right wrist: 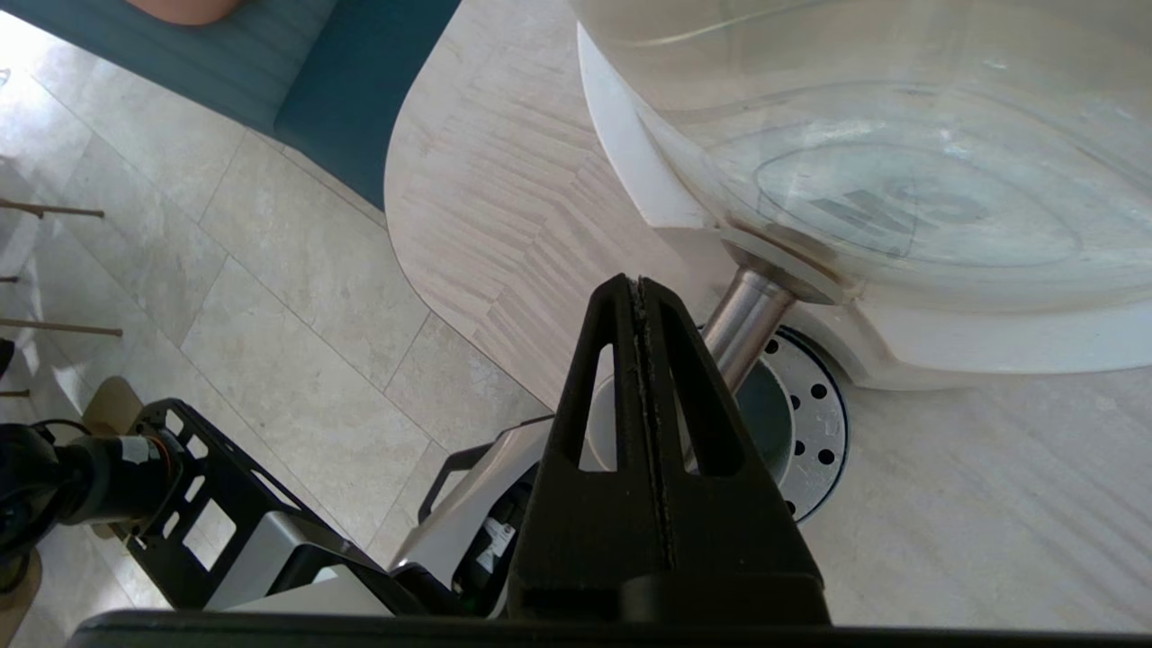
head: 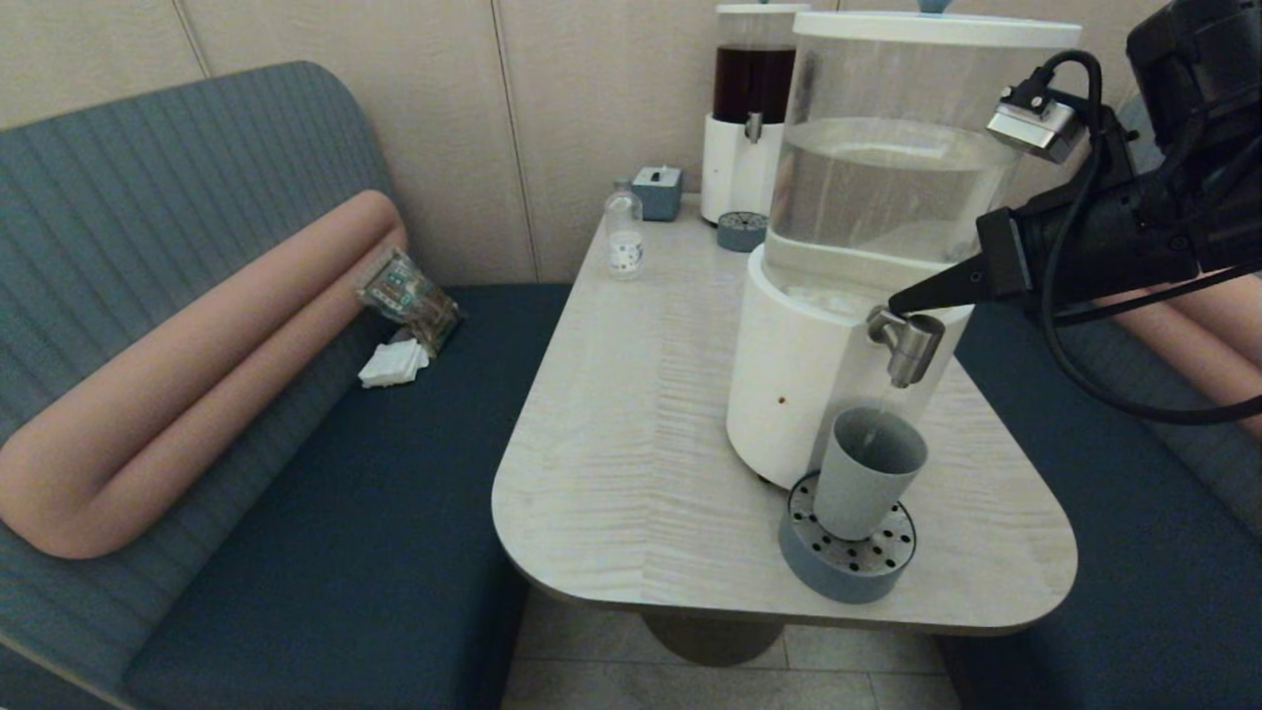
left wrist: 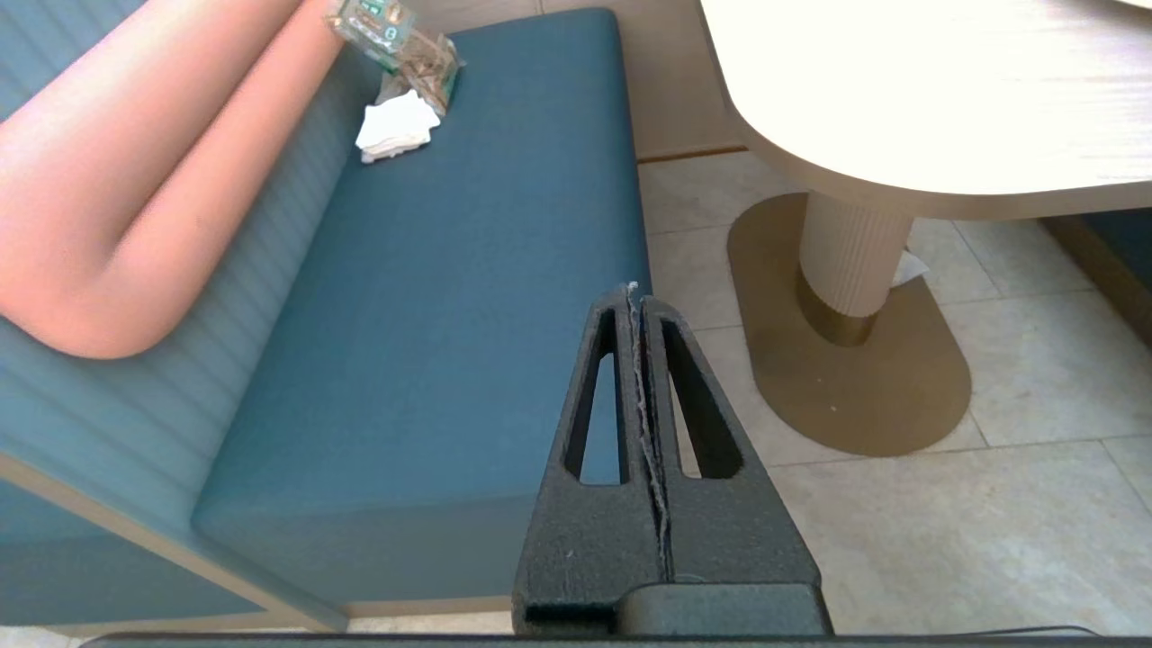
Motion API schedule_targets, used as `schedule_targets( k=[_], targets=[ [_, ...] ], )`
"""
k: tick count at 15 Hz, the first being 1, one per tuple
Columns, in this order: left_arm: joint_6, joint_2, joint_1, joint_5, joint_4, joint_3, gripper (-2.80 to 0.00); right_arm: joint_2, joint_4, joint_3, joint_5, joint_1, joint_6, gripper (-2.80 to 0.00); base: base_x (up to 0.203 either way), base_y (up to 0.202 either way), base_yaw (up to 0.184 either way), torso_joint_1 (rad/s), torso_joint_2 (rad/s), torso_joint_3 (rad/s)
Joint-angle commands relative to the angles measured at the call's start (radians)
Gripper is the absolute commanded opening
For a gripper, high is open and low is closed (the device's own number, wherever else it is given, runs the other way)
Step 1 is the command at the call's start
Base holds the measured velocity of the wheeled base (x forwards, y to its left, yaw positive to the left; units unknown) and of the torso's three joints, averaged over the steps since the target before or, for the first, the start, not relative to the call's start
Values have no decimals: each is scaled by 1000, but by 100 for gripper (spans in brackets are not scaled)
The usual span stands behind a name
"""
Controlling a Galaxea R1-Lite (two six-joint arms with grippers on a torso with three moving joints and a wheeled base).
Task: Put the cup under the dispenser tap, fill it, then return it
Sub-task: Turn on the faucet, then turn off the faucet
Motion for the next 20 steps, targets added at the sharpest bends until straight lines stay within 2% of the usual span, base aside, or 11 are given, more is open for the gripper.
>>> schedule_targets(
  k=[1,6,12,16,20],
  targets=[
    [0,0,0,0,0,0,-280,3,2,-4,-2,-1,3,-280,0,0,0,0,0,0],
    [0,0,0,0,0,0,-280,-21,-30,-13,-13,-35,11,-280,0,0,0,0,0,0],
    [0,0,0,0,0,0,-280,-163,-24,60,-38,-71,7,-280,0,0,0,0,0,0],
    [0,0,0,0,0,0,-280,-399,-10,218,-98,-111,-30,-280,0,0,0,0,0,0],
    [0,0,0,0,0,0,-280,-651,-42,457,-115,-224,-54,-280,0,0,0,0,0,0]
  ],
)
